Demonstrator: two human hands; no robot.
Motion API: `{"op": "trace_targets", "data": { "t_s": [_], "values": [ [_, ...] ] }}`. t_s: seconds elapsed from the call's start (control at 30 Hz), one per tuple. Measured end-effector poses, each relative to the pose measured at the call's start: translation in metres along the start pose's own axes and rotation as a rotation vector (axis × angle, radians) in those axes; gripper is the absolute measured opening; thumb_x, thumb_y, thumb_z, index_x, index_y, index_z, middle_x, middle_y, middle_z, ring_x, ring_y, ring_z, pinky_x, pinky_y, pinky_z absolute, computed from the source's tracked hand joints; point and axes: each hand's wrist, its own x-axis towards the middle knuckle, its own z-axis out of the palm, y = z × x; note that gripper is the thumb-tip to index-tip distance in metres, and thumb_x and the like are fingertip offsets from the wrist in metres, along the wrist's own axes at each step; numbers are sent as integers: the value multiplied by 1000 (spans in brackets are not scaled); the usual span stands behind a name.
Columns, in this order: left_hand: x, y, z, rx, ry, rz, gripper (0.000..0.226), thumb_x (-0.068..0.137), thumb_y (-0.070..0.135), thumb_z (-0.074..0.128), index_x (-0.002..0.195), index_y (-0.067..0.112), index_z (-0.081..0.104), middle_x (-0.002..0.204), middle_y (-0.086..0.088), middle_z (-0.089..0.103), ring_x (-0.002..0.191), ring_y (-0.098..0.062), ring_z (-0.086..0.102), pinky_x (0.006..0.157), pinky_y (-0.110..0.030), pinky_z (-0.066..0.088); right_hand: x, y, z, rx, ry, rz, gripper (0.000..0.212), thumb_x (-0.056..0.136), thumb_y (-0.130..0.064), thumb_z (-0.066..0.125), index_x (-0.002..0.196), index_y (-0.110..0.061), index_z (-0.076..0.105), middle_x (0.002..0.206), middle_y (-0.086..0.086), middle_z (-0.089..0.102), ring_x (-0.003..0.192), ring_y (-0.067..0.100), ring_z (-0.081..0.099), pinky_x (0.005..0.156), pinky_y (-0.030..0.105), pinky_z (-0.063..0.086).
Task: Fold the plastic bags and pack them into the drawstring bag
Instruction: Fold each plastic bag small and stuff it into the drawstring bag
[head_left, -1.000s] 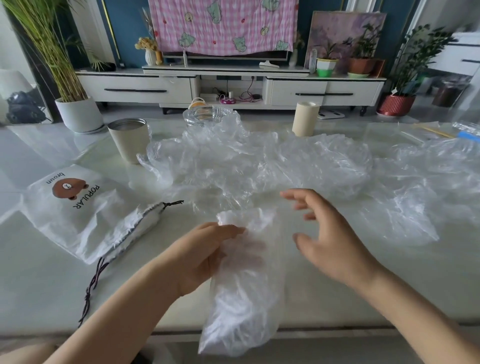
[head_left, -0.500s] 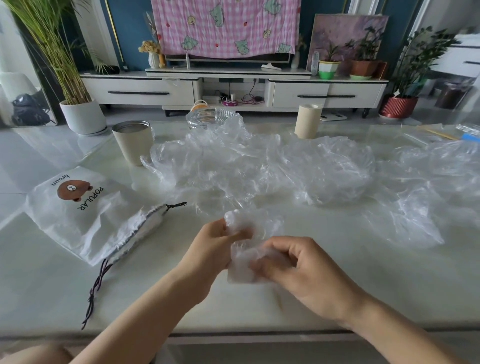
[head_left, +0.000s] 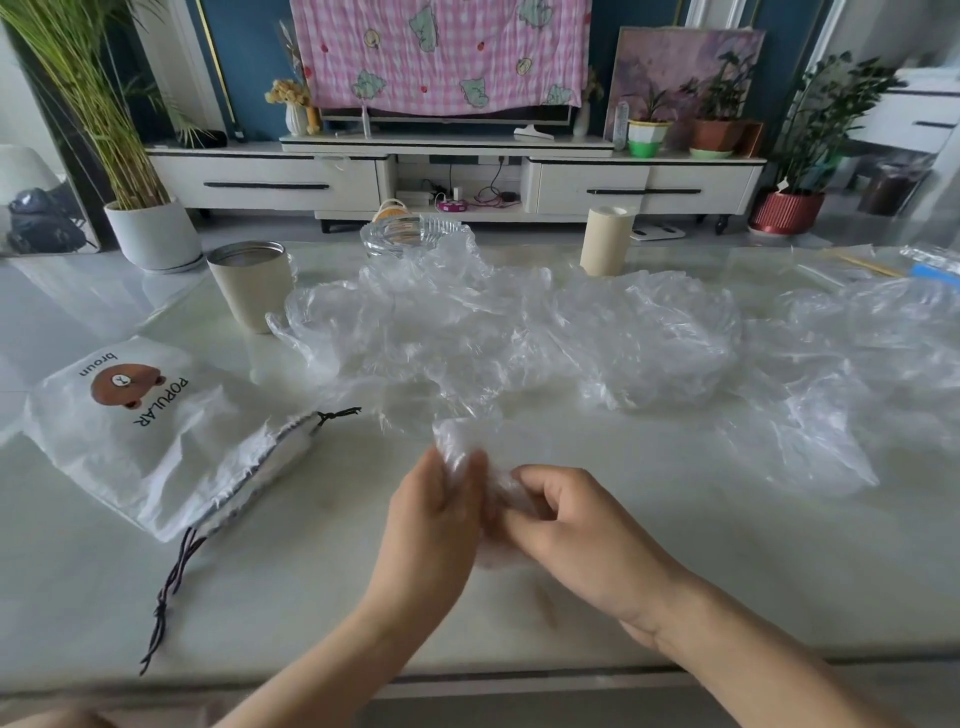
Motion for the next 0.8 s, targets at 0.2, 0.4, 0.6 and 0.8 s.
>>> {"op": "trace_targets", "data": {
  "t_s": [0.2,0.4,0.6,0.8],
  "values": [
    [13,9,-15,23,147,70,25,97,22,47,79,5,50,62,-6,54,43,-8,47,34,-21,38,1,1,-12,-73,156,106,27,80,-32,70,65,-11,63,58,-9,52,55,0,45,55,11,34],
    [12,16,-20,-88,-8,-40,23,95,19,50,79,3,55,58,-4,57,36,-10,49,32,-21,37,1,-5,-25,501,-53,275,76,55,-37,75,123,-13,54,107,3,63,93,14,61,71,27,53],
    [3,18,-14,-94,-149,-56,21,92,21,55,82,3,59,59,-1,62,43,-14,57,35,-23,43,1,-4,-7,595,-9,321,29,76,-10,70,104,-12,63,88,6,70,72,13,66,57,18,48],
    [9,27,-28,-309,-300,-192,13,91,12,52,93,5,63,72,-3,68,57,-12,63,48,-22,50,11,-7,-11,737,76,300,22,84,6,53,84,-14,63,60,-2,59,42,4,47,39,16,35]
  ]
}}
